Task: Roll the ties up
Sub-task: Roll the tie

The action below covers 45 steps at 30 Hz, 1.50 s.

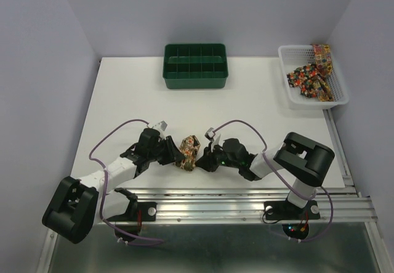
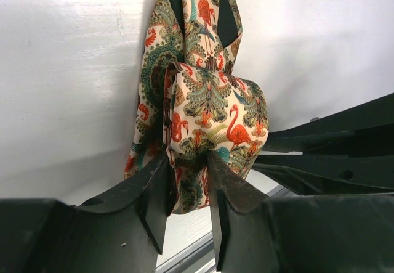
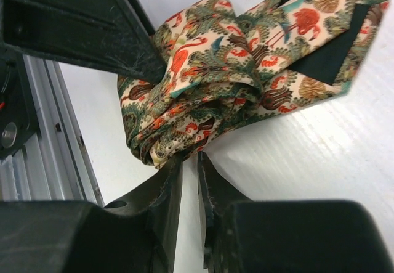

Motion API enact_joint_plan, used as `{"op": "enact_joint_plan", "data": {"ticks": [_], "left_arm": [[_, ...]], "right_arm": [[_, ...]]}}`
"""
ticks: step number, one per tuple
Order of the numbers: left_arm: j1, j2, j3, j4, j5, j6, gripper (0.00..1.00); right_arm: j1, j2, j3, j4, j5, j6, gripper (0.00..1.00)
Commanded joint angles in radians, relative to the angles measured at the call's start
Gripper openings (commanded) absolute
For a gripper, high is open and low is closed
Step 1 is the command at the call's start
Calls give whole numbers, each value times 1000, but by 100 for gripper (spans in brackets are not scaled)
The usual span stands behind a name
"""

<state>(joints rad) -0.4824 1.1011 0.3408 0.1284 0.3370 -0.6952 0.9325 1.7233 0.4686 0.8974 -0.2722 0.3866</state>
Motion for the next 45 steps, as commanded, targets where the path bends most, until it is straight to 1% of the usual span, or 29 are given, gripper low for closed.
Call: {"op": "enact_joint_plan", "data": {"ticks": [1,11,18,20,22,23,25,27,31,32,37,38,39,40,43,44,45], "left_arm": [[-5,-10,32,-19,5,20,40],[-22,-1,26,-4,27,22,40],[-38,14,24,-4,25,20,40],[-38,19,27,-7,20,19,40],[-38,22,30,-21,10,16,40],[-36,26,38,-32,-12,17,40],[-36,29,44,-45,-29,17,40],[-38,29,50,-47,-30,19,40],[-38,17,53,-52,-33,17,40],[-36,16,53,-53,-33,17,40],[-38,23,56,-52,-35,17,40],[-36,26,56,-52,-32,19,40],[-38,31,58,-52,-29,19,40],[-38,32,58,-52,-32,20,40],[-38,37,58,-50,-33,20,40],[-36,37,58,-49,-33,20,40],[-38,40,60,-49,-32,20,40]], "right_arm": [[20,22,28,38,-67,-28,22],[25,117,111,100,-64,3,21],[23,99,111,123,30,41,21],[23,102,119,133,22,43,21],[25,101,125,106,16,38,24],[25,91,110,98,24,34,29],[25,78,93,81,39,25,31],[25,49,81,9,73,-11,36],[25,-10,61,-84,132,-58,38],[25,-40,56,-130,143,-81,38],[25,-132,16,-224,220,-106,39],[25,-146,12,-256,226,-132,41],[25,-162,8,-268,241,-149,47],[25,-188,5,-282,238,-202,48],[35,-243,-8,-304,240,-300,62],[61,-289,-7,-310,257,-375,76],[78,-307,-4,-307,296,-447,87]]}}
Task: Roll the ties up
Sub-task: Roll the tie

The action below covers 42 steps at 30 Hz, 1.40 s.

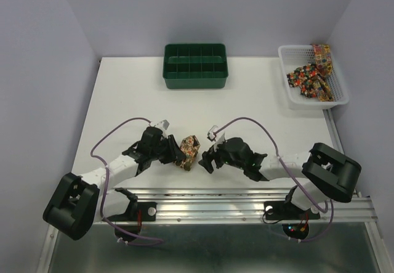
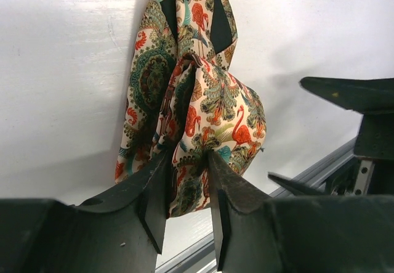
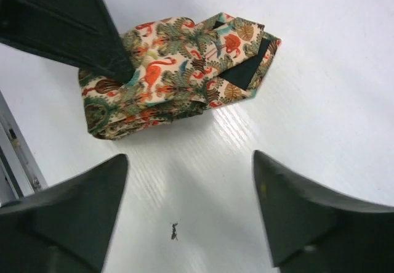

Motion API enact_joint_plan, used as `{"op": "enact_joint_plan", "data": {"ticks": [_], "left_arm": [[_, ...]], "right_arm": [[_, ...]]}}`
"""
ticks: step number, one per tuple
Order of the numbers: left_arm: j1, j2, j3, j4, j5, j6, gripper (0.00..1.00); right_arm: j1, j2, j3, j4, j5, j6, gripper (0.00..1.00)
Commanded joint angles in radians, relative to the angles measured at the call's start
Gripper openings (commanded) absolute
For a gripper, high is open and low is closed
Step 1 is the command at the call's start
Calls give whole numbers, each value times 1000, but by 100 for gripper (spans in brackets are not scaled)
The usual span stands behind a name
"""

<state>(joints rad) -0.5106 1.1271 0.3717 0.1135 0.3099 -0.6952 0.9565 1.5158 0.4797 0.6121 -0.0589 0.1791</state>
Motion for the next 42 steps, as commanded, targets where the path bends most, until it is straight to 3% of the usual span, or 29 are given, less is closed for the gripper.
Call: {"op": "enact_joint_plan", "data": {"ticks": [1,3,8,13,20,29,38,42], "left_arm": [[-9,14,29,-34,-6,20,40],[-8,20,36,-37,-5,19,40],[-8,51,47,-47,8,16,40],[-8,59,65,-64,9,13,40],[-8,72,73,-78,14,8,40],[-6,86,87,-100,20,6,40],[4,97,92,-112,29,-12,40],[10,100,95,-112,35,-13,40]], "right_arm": [[74,-118,-18,-11,91,-298,100],[129,-144,-7,35,145,-459,100],[214,-108,39,23,100,-764,100],[258,4,132,-87,68,-886,100],[283,119,167,-44,91,-1016,100],[289,222,243,-110,117,-1101,100],[289,198,198,-112,151,-980,96],[289,210,200,-129,130,-917,85]]}}
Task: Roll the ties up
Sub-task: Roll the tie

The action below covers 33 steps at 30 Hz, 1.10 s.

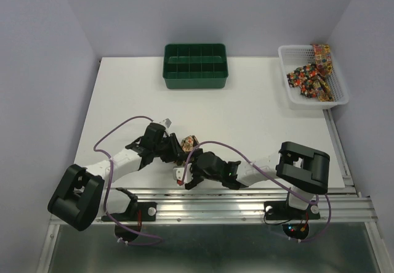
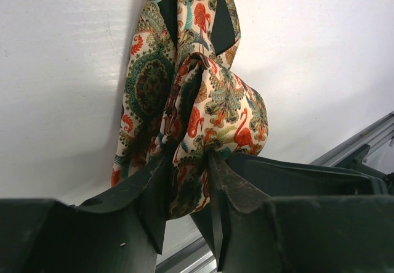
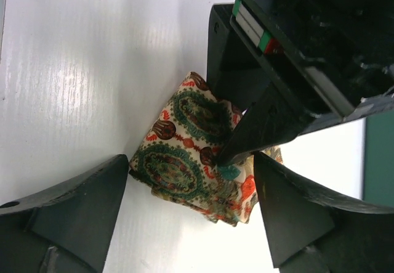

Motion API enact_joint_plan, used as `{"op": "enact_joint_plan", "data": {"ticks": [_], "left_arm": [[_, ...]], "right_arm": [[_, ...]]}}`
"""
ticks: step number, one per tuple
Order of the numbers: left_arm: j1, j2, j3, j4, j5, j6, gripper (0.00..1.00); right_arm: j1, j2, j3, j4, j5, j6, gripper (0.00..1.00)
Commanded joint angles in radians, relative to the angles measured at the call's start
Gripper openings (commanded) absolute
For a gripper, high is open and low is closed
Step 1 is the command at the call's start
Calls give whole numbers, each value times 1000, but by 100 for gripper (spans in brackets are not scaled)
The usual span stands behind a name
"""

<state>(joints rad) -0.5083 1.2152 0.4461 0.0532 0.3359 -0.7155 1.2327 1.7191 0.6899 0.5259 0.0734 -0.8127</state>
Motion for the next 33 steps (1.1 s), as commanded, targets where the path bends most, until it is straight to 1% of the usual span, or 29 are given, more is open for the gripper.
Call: {"op": "enact_joint_plan", "data": {"ticks": [1,4,9,12,15,19,24,25,27,28,32,33], "left_arm": [[10,14,20,-52,9,7,40],[19,18,16,-52,14,1,40],[31,14,5,-52,20,-7,40],[34,9,2,-52,26,-10,40],[42,4,-3,-52,28,-12,40],[53,0,-7,-52,35,-13,40],[62,-9,-7,-52,41,-10,40],[63,-14,-6,-52,45,-12,40],[67,-26,-4,-52,52,-9,44],[70,-31,0,-52,52,-9,48],[76,-55,5,-52,58,-9,52],[79,-57,6,-52,60,-7,54]], "right_arm": [[11,8,-9,-43,-12,89,84],[11,23,-7,-44,-23,138,78],[11,48,2,-32,-7,187,74],[11,59,2,-20,-12,202,64],[7,69,8,-26,2,225,61],[-4,80,11,-35,20,256,61],[-15,88,3,-30,-20,294,51],[-16,92,11,-32,-15,300,51],[-25,105,14,-32,-14,308,50],[-27,108,16,-29,-14,313,50],[-41,117,17,-20,-21,319,50],[-44,117,16,-12,-21,319,48]]}}
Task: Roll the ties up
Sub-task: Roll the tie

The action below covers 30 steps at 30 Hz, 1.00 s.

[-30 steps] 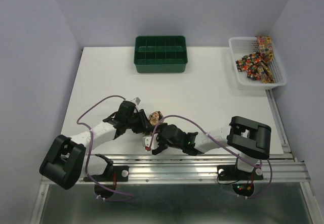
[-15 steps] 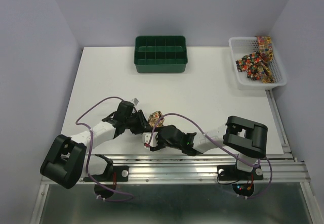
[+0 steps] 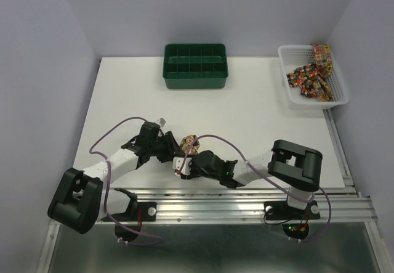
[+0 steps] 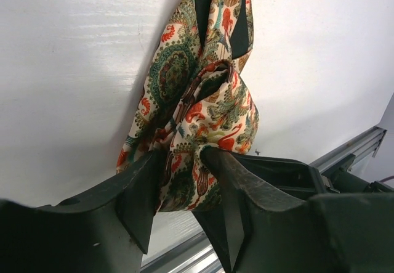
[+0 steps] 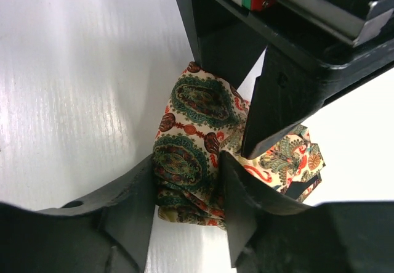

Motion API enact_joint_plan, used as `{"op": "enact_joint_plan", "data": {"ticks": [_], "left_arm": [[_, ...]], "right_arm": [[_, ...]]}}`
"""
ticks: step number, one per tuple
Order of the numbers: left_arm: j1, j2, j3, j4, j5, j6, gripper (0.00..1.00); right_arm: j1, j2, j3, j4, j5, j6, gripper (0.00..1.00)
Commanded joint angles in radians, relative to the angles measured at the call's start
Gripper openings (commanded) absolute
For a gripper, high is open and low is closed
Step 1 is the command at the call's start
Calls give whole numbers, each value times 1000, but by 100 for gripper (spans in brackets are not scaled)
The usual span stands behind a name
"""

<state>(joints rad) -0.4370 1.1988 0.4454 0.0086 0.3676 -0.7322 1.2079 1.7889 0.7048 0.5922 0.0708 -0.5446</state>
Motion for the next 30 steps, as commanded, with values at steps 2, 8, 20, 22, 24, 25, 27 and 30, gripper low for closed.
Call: {"op": "enact_joint_plan", "data": {"ticks": [2,8,20,22,24,25,27,30], "left_arm": [[11,-48,10,-7,31,13,55],[32,-91,26,-51,24,28,59],[76,-235,95,-110,-74,37,71],[78,-255,101,-108,-82,34,72],[80,-274,108,-107,-91,30,72],[80,-280,104,-107,-96,25,72],[80,-289,96,-96,-99,17,72],[81,-300,79,-93,-96,17,72]], "right_arm": [[-24,43,-5,-66,-23,51,45],[-41,10,-34,-2,-52,61,28],[-131,-71,-90,262,-98,355,1],[-146,-71,-70,245,-104,408,1],[-157,-68,-67,276,-106,475,1],[-157,-68,-68,290,-103,497,1],[-165,-66,-67,313,-97,532,1],[-174,-69,-62,327,-77,541,1]]}}
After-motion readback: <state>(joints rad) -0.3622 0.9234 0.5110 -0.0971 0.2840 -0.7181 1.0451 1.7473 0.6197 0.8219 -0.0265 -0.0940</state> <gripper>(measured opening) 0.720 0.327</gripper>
